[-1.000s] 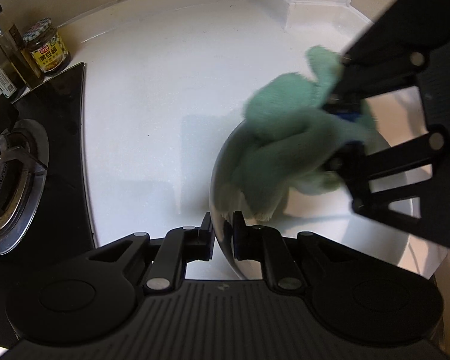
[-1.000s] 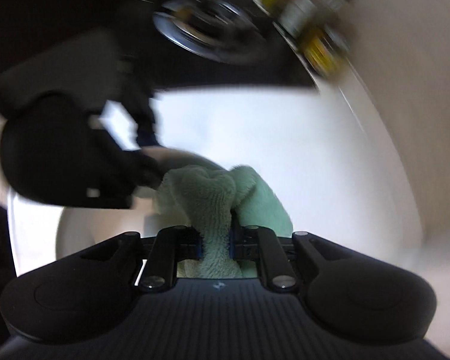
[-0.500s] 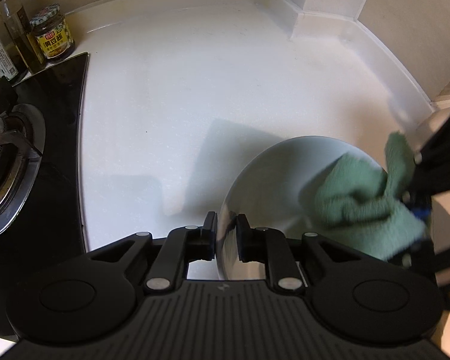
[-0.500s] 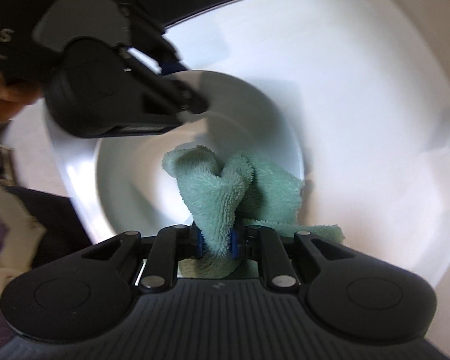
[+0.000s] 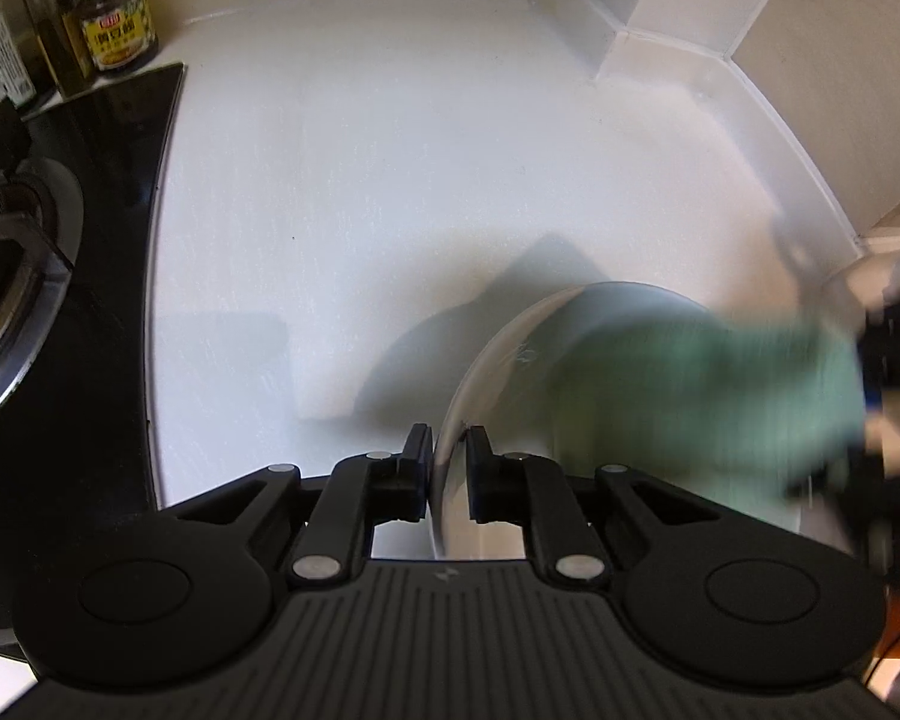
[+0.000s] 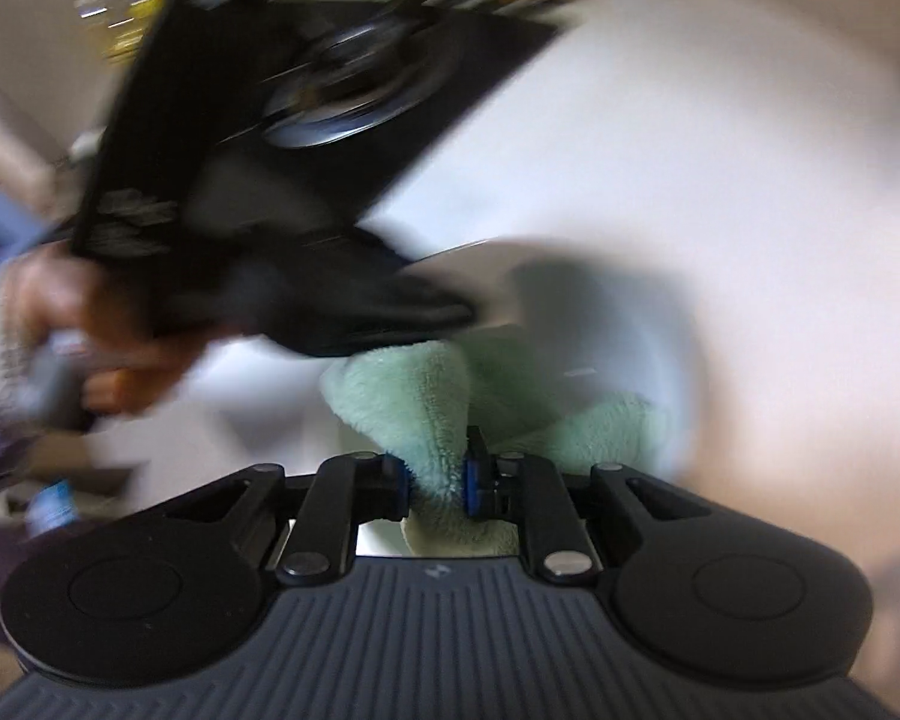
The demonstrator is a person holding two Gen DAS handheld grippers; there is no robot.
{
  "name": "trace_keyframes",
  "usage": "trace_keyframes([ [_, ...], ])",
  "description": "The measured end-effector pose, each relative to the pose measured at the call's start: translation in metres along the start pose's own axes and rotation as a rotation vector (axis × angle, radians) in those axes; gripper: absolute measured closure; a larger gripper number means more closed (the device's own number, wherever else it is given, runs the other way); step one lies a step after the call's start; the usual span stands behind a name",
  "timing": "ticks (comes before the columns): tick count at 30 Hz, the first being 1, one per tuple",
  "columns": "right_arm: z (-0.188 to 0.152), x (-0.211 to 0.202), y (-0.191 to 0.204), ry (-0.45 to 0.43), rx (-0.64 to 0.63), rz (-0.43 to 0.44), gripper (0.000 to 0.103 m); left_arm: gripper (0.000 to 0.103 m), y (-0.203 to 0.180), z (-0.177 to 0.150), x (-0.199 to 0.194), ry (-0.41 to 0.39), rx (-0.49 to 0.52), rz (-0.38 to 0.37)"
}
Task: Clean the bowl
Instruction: 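Sweep the towel across the bowl's outer side while left gripper holds the rim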
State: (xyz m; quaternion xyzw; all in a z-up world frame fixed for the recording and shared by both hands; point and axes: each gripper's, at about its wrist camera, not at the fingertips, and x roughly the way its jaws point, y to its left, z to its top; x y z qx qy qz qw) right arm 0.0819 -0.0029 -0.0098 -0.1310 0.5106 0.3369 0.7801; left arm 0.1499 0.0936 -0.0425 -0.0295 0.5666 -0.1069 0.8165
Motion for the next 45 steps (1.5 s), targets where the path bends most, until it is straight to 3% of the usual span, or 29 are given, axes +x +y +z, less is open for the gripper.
trace_keyframes([
  [2,0.005,0.000,-0.006,-0.048,0.011,-0.071,0.089,0.092,-0.002,0.000,0.001,0.005,0.006,0.004],
  [4,0.013,0.015,-0.010,-0.045,-0.003,-0.087,0.089,0.095,-0.003,-0.001,0.001,0.005,0.010,0.008],
  [14,0.020,0.073,0.015,-0.007,-0.075,-0.096,0.089,0.097,-0.008,-0.005,0.001,0.003,0.004,0.016],
  [17,0.017,0.076,0.016,0.022,-0.082,-0.066,0.089,0.097,-0.006,-0.006,0.001,0.001,0.008,0.016],
  [26,0.001,0.066,0.020,0.173,-0.119,0.195,0.089,0.095,-0.006,-0.007,0.001,-0.001,0.014,0.029],
  [29,0.003,0.052,0.013,0.232,-0.139,0.224,0.089,0.094,-0.006,-0.007,0.002,0.005,0.018,0.028],
  [32,0.007,0.033,0.007,0.264,-0.210,0.192,0.089,0.094,-0.008,-0.008,0.002,0.004,0.032,0.032],
  [36,0.015,0.003,0.006,0.233,-0.331,0.060,0.089,0.094,-0.009,-0.008,0.002,0.004,0.035,0.035],
  [39,0.021,-0.013,0.013,0.128,-0.506,-0.119,0.089,0.094,-0.009,-0.008,0.001,0.005,0.039,0.036],
  [45,0.017,0.014,0.045,0.011,-0.861,-0.171,0.089,0.093,-0.007,-0.008,0.000,0.010,0.062,0.039],
])
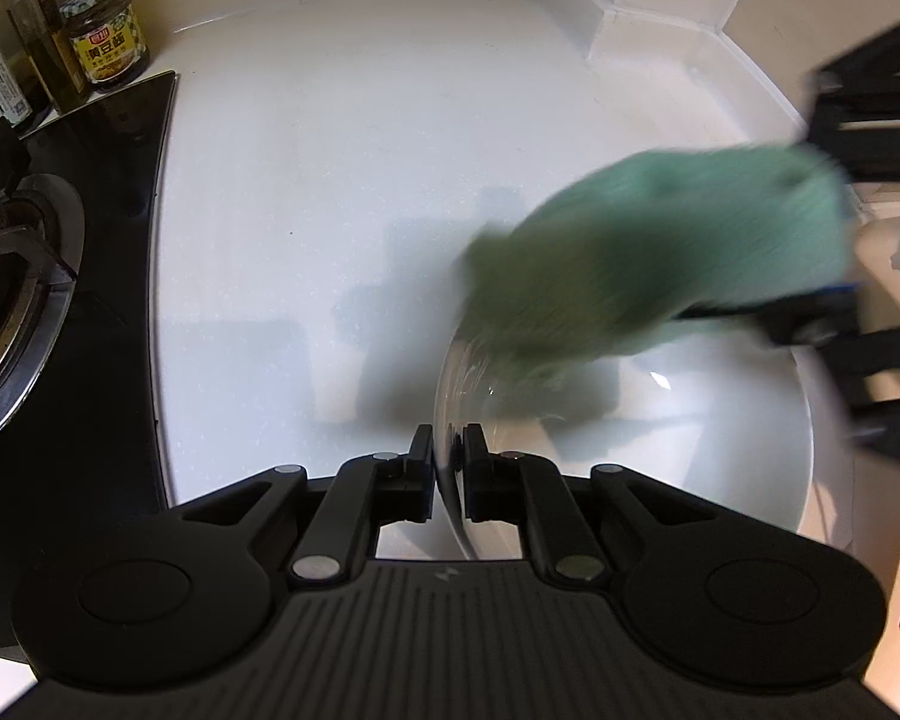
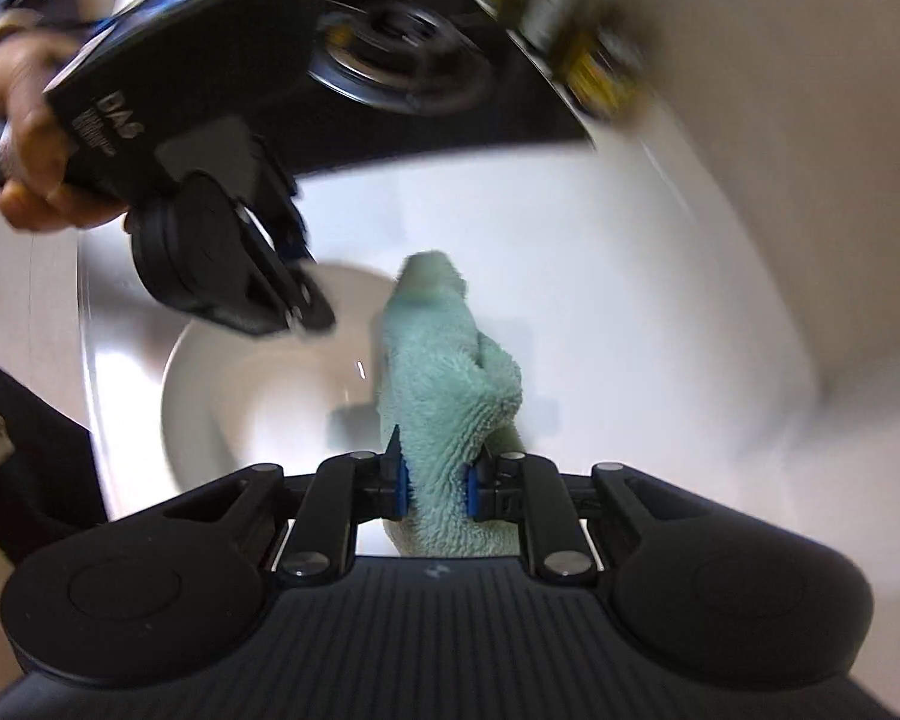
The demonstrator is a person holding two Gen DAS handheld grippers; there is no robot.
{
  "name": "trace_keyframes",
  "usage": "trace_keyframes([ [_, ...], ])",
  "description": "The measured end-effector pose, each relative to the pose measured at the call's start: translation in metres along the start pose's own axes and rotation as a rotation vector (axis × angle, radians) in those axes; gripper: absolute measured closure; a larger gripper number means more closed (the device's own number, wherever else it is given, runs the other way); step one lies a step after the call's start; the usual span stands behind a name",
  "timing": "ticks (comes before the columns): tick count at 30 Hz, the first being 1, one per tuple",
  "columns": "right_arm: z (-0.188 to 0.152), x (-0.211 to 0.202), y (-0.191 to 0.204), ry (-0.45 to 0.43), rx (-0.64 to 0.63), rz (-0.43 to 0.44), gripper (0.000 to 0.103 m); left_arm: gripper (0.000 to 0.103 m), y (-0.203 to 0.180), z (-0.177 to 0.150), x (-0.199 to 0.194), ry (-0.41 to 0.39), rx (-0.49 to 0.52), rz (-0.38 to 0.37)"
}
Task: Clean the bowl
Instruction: 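Sweep the towel across the bowl's outer side while left gripper holds the rim, then wipe the bowl rim with the towel while left gripper holds the bowl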
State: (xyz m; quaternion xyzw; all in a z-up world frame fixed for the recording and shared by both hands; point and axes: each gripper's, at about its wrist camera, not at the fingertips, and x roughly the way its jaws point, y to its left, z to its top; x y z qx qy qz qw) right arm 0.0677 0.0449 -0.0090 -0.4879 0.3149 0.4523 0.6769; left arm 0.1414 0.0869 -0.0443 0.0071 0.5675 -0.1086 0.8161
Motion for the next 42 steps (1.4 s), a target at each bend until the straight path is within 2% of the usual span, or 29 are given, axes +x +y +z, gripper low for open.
trace_keyframes([
  [3,0.008,0.016,0.014,0.000,-0.149,-0.039,0.090,0.091,0.001,-0.001,-0.001,-0.009,0.009,0.018],
  [5,0.009,0.026,0.018,0.048,-0.188,-0.065,0.090,0.091,0.005,-0.003,-0.002,-0.015,-0.002,0.015],
  [11,0.022,0.031,0.007,0.271,0.062,-0.016,0.090,0.087,0.012,-0.004,-0.005,-0.033,-0.047,0.019],
  [13,0.019,0.025,0.000,0.314,0.160,0.026,0.090,0.087,0.011,-0.004,-0.005,-0.039,-0.046,0.030],
  [16,0.012,0.014,-0.006,0.329,0.263,0.101,0.090,0.086,0.008,-0.003,-0.006,-0.048,-0.037,0.056],
  [18,0.005,0.004,-0.011,0.318,0.361,0.186,0.090,0.086,0.010,-0.002,-0.005,-0.046,-0.041,0.057],
  [24,-0.004,-0.014,0.001,0.228,0.506,0.320,0.089,0.086,0.008,-0.002,-0.006,-0.046,-0.045,0.067],
  [29,-0.004,-0.034,0.021,0.046,0.639,0.460,0.089,0.090,0.010,-0.004,-0.007,-0.031,-0.070,0.060],
  [31,-0.011,-0.041,0.020,-0.006,0.670,0.476,0.089,0.092,0.013,-0.007,-0.009,-0.009,-0.088,0.043],
  [32,-0.016,-0.047,0.015,-0.021,0.686,0.441,0.089,0.092,0.015,-0.010,-0.011,-0.003,-0.098,0.032],
  [37,-0.033,-0.066,-0.033,0.006,0.630,0.062,0.089,0.095,0.015,-0.018,-0.012,-0.025,-0.077,0.030],
  [39,-0.033,-0.052,-0.055,0.042,0.585,0.019,0.089,0.094,0.011,-0.017,-0.012,-0.034,-0.040,0.039],
  [42,-0.026,-0.027,-0.074,0.060,0.531,0.076,0.089,0.094,0.010,-0.013,-0.010,-0.042,-0.006,0.027],
])
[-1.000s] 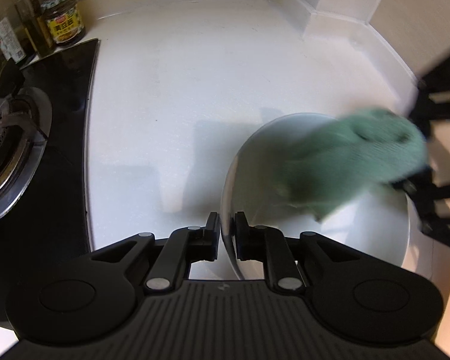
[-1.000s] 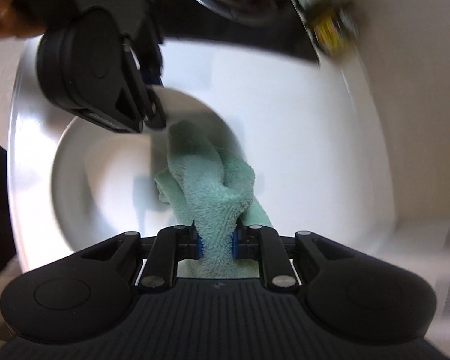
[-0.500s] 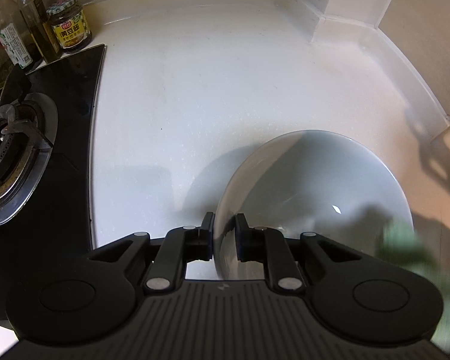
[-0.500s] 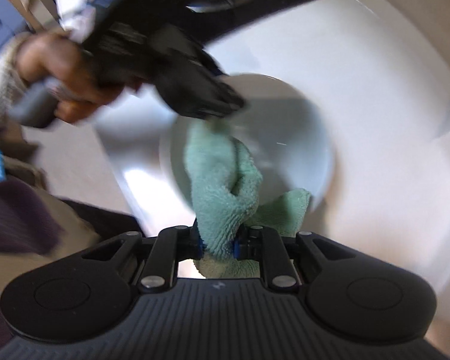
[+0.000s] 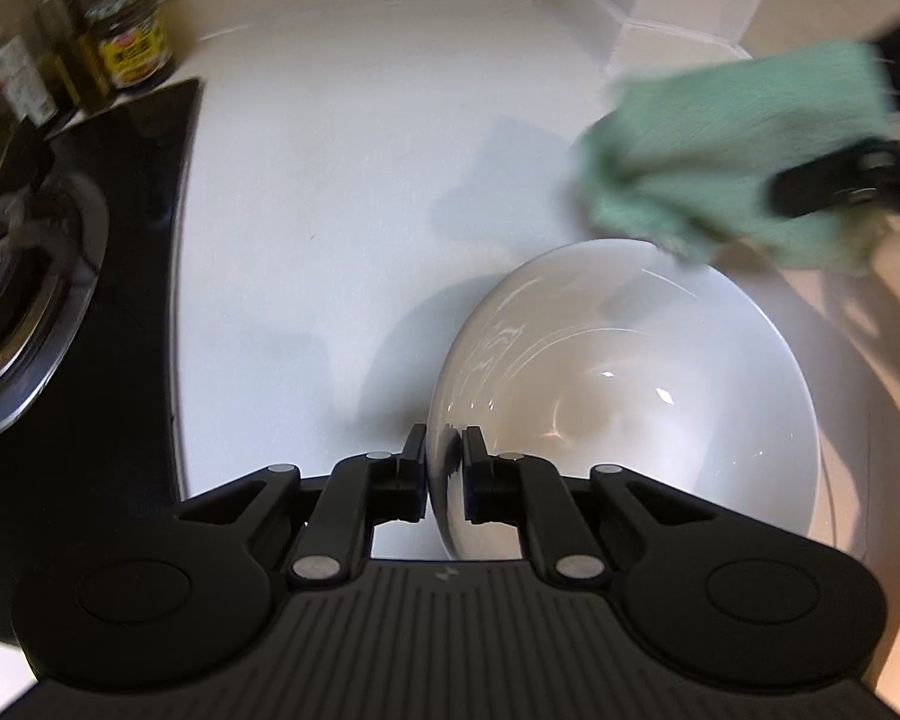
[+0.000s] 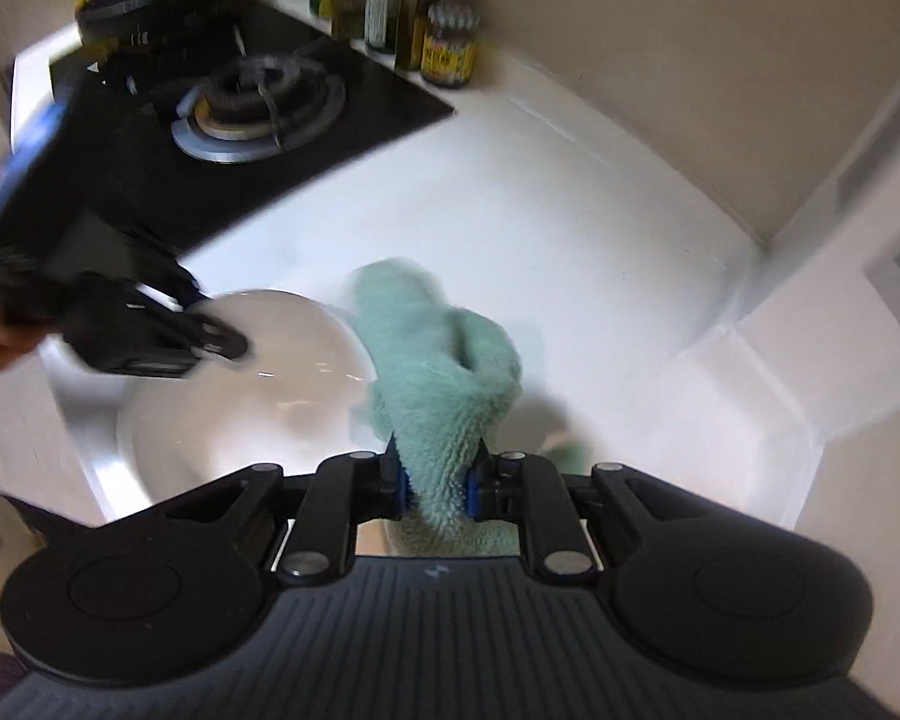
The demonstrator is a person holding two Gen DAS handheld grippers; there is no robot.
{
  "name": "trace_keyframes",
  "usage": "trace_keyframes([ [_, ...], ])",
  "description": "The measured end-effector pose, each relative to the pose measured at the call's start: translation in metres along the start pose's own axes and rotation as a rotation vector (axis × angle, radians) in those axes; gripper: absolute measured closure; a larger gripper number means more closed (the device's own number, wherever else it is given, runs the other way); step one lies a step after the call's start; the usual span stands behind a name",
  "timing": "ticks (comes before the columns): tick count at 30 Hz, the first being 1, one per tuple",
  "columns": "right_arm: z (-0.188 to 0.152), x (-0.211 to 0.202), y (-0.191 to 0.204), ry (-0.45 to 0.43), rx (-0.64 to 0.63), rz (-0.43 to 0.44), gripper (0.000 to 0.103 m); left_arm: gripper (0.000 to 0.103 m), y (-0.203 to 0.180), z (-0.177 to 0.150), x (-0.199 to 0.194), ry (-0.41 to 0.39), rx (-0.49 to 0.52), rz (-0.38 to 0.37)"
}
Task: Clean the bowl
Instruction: 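Wipe the bowl rim with the towel while left gripper holds the bowl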
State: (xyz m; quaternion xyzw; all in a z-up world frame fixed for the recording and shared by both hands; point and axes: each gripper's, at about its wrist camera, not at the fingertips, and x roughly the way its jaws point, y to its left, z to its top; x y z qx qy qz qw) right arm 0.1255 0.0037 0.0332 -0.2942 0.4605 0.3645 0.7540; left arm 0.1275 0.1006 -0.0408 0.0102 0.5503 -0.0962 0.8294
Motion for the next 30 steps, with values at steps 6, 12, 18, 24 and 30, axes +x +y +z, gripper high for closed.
trace_keyframes([
  [6,0.043,0.039,0.019,0.050,-0.238,0.106,0.089,0.093,0.000,0.002,0.002,-0.013,0.040,-0.006],
  [12,0.063,0.059,0.025,0.082,-0.317,0.177,0.089,0.092,0.003,0.001,0.003,-0.017,0.029,-0.014],
  [18,0.047,0.052,0.002,0.151,-0.233,0.174,0.089,0.091,0.004,0.004,0.005,-0.020,0.012,-0.009],
  [24,0.003,0.034,-0.007,0.158,-0.160,0.159,0.089,0.090,0.001,0.007,0.008,-0.024,0.004,-0.004],
  [30,-0.049,0.015,0.001,0.103,-0.022,0.152,0.089,0.090,-0.003,0.005,0.008,-0.035,-0.005,0.004],
])
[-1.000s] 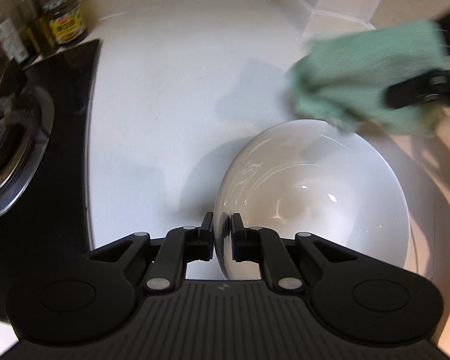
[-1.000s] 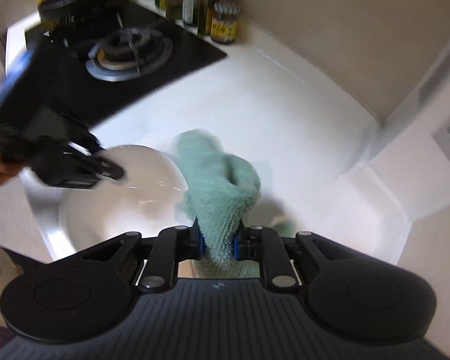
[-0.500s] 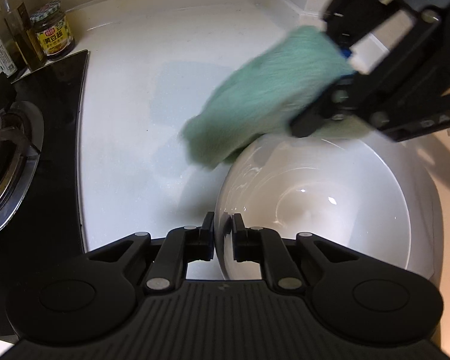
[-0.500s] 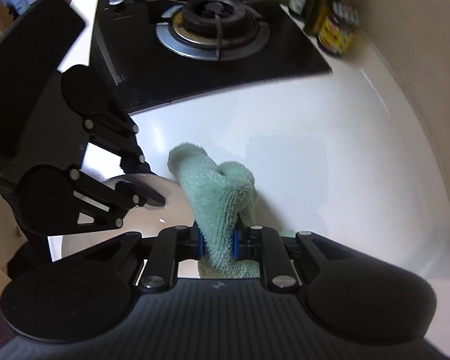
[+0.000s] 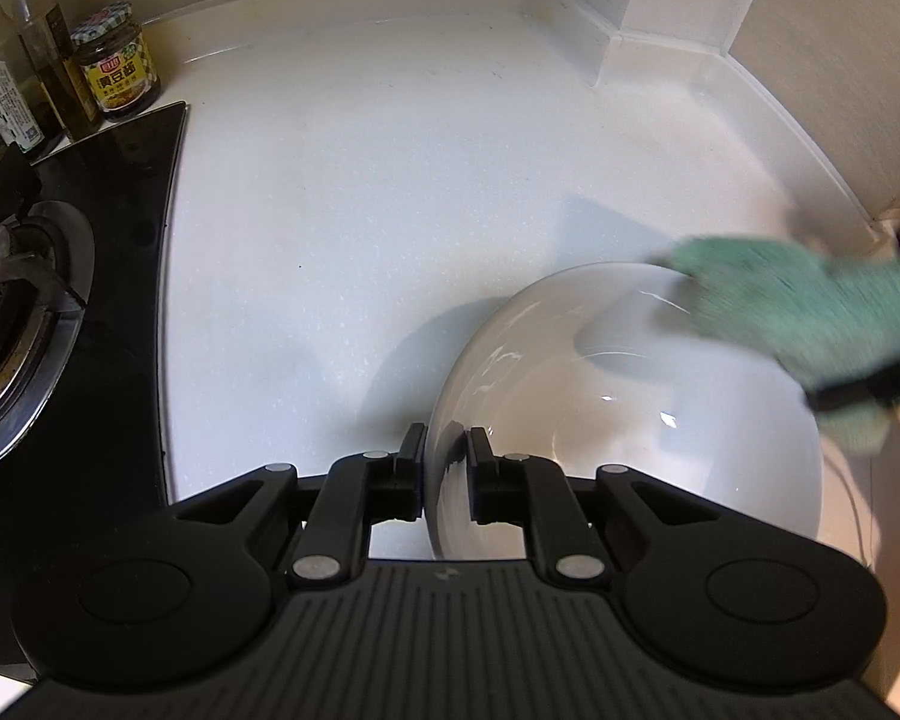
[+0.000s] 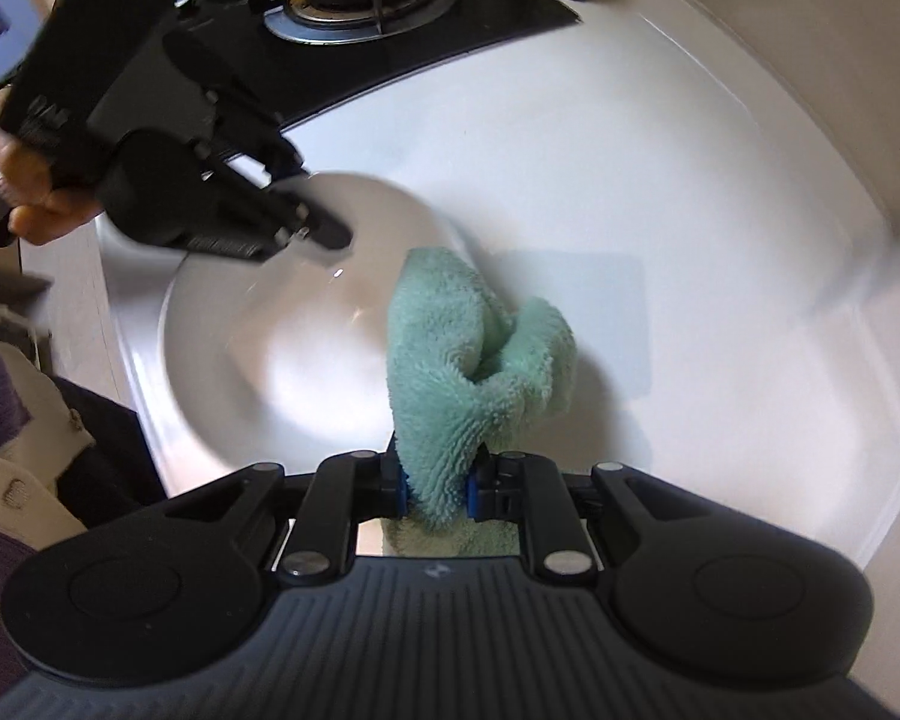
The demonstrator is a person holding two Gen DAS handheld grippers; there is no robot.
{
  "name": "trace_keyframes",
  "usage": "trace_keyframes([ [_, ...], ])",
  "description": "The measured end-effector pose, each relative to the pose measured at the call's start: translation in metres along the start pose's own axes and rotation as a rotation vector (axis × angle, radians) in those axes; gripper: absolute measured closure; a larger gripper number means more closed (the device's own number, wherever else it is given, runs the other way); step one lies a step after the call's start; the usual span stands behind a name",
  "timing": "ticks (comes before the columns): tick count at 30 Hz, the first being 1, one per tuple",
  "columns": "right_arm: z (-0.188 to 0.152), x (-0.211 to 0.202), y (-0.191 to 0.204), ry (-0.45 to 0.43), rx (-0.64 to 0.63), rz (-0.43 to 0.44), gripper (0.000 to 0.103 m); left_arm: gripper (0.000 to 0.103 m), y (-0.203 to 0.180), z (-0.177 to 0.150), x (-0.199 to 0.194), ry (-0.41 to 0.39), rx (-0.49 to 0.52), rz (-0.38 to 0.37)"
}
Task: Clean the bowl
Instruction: 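Wipe the bowl rim with the towel while left gripper holds the bowl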
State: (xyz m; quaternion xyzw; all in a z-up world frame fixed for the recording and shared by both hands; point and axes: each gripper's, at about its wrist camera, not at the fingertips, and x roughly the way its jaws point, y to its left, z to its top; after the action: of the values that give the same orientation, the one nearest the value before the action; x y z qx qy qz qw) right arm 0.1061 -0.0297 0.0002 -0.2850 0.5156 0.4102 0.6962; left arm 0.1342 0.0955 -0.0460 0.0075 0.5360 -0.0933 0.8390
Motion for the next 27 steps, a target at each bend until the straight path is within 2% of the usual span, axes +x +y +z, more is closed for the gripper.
trace_keyframes([
  [5,-0.044,-0.003,0.014,-0.098,0.172,0.037,0.089,0.089,-0.005,-0.001,0.000,-0.002,0.005,0.016],
  [9,-0.064,0.003,0.042,-0.161,0.256,0.065,0.089,0.088,-0.008,-0.001,-0.001,-0.003,0.003,0.029],
  [18,-0.063,0.022,0.091,-0.284,0.356,0.117,0.089,0.088,-0.012,-0.006,-0.003,-0.006,0.003,0.069],
  [27,-0.052,0.033,0.106,-0.403,0.419,0.201,0.089,0.089,-0.016,-0.012,-0.006,0.000,0.004,0.088],
])
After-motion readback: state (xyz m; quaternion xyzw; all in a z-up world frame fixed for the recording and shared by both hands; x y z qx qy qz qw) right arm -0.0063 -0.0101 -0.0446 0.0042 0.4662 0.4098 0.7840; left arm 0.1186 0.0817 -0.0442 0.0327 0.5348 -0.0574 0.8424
